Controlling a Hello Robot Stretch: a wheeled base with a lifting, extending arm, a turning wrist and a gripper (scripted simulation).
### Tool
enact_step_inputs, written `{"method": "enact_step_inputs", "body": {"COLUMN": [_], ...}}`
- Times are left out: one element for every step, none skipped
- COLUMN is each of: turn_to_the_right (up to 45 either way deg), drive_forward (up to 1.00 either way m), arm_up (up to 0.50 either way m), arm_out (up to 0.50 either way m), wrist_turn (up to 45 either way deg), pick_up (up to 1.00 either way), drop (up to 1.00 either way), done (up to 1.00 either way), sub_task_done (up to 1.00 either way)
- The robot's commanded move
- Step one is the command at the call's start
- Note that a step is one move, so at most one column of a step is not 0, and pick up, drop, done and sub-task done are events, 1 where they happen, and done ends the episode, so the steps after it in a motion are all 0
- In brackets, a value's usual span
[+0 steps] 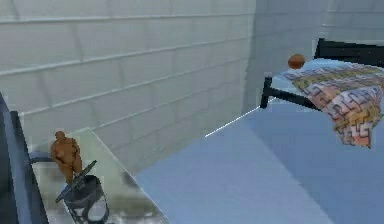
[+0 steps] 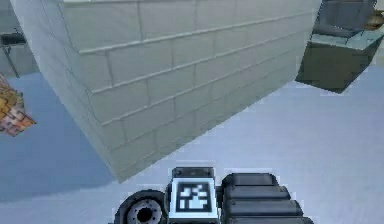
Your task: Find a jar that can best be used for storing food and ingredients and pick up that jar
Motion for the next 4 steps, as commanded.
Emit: {"method": "enact_step_inputs", "body": {"turn_to_the_right": [-45.0, -45.0, -30.0, 0.0], "drive_forward": [0.00, 0.00, 0.00, 0.00], "arm_up": [0.00, 0.00, 0.00, 0.00], "arm_out": [0.00, 0.00, 0.00, 0.32], "wrist_turn": [0.0, 0.0, 0.0, 0.0], "pick_up": [0.00, 0.00, 0.00, 0.00], "drop": [0.00, 0.00, 0.00, 0.00], "done": [0.00, 0.00, 0.00, 0.00], "sub_task_done": [0.00, 0.00, 0.00, 0.00]}}
